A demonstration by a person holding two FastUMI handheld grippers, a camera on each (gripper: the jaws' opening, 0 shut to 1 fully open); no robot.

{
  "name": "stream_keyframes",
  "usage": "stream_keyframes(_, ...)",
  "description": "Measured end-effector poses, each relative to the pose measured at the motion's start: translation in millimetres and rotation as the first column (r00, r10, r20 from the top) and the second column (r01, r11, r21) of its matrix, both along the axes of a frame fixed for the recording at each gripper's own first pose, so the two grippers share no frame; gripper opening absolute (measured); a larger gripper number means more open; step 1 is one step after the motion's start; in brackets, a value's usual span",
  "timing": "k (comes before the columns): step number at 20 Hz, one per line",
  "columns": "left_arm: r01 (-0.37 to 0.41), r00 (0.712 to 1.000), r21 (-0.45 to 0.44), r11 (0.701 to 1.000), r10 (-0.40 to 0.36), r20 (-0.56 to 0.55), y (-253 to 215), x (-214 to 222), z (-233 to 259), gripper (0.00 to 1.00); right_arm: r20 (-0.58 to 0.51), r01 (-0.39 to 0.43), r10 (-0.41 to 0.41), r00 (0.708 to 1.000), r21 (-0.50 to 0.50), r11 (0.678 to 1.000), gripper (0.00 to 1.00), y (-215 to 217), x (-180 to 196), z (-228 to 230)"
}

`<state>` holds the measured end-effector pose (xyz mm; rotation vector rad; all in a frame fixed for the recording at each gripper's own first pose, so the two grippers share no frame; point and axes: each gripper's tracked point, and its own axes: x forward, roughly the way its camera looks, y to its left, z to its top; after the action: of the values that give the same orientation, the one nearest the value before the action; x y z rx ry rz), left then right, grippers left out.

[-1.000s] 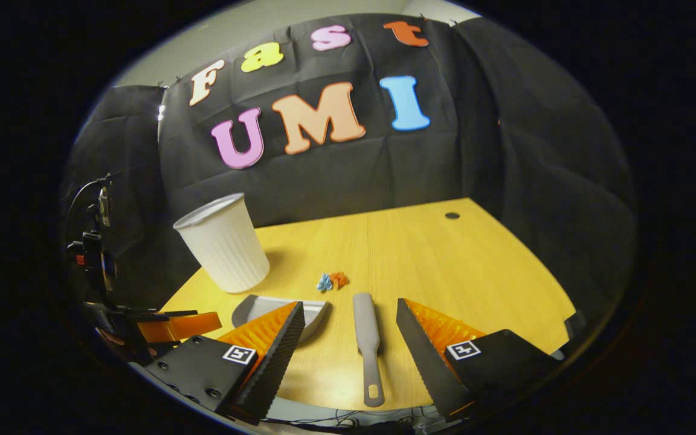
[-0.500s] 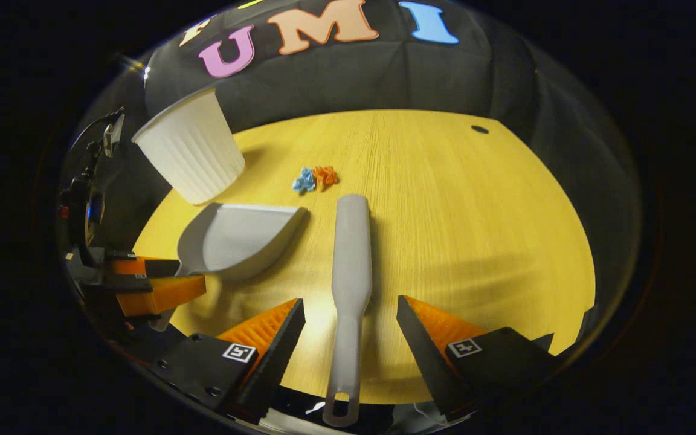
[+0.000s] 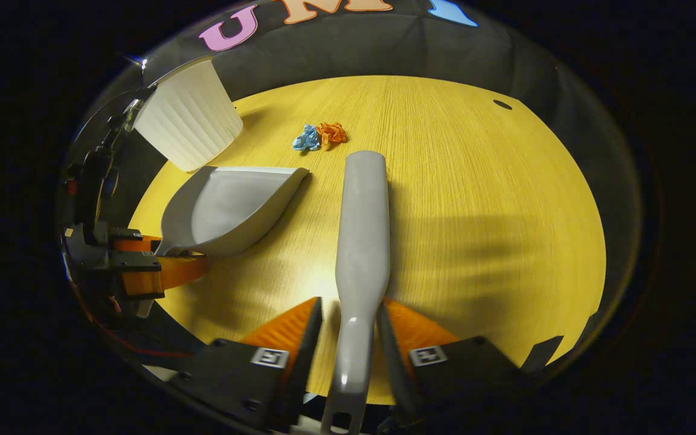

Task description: Pick up the small broom and dustpan from the desktop, sweep the trash into the dustpan with the broom, and then empty the trash into the garbage bin.

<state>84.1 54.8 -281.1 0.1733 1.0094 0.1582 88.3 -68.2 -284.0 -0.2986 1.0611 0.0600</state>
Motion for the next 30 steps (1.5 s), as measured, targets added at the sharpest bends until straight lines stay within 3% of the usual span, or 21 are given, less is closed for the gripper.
stream_keyframes(1,-0.010,1.000,0.017,1.000,0.010,0.000,3.5,-1.3,-0.3,0.53,-0.011,0.010,-0.010,1.000,-0.001,1.000,0.36,-2.7,0.2,-1.7)
stream_keyframes(2,-0.006,1.000,0.023,1.000,0.006,-0.013,2.8,-2.5,-2.0,0.31,-0.027,0.015,-0.015,1.000,0.010,1.000,0.33,0.1,-3.4,-1.2)
stream_keyframes(5,0.014,1.000,0.025,1.000,-0.014,-0.005,3.9,-0.6,-1.9,0.31,-0.030,0.021,-0.021,0.999,0.010,1.000,0.27,-1.0,-2.0,-2.8)
stream_keyframes(12,0.058,0.998,0.002,0.998,-0.058,0.005,7.0,-10.3,1.9,0.27,-0.013,-0.026,0.026,1.000,0.032,0.999,0.25,3.6,-8.0,8.1)
stream_keyframes(16,0.127,0.992,0.084,0.988,-0.127,0.003,23.4,-14.9,16.3,0.24,0.039,-0.051,0.049,0.998,0.044,0.998,0.25,7.9,-1.4,42.8)
stream_keyframes(21,0.223,0.975,0.136,0.965,-0.223,-0.020,32.8,-6.9,34.6,0.29,0.100,-0.077,0.079,0.992,-0.022,0.997,0.25,9.8,42.7,79.7)
stream_keyframes(24,0.287,0.958,0.151,0.946,-0.283,-0.047,34.3,3.8,36.4,0.27,0.113,-0.071,0.078,0.990,-0.073,0.995,0.25,11.1,82.0,85.6)
stream_keyframes(28,0.310,0.950,0.156,0.938,-0.302,-0.075,40.0,11.5,33.1,0.27,0.110,-0.091,0.106,0.988,-0.137,0.986,0.22,15.7,130.2,77.9)
stream_keyframes(30,0.324,0.945,0.141,0.935,-0.314,-0.090,40.7,9.8,32.0,0.29,0.102,-0.112,0.133,0.986,-0.194,0.975,0.25,12.9,149.0,73.6)
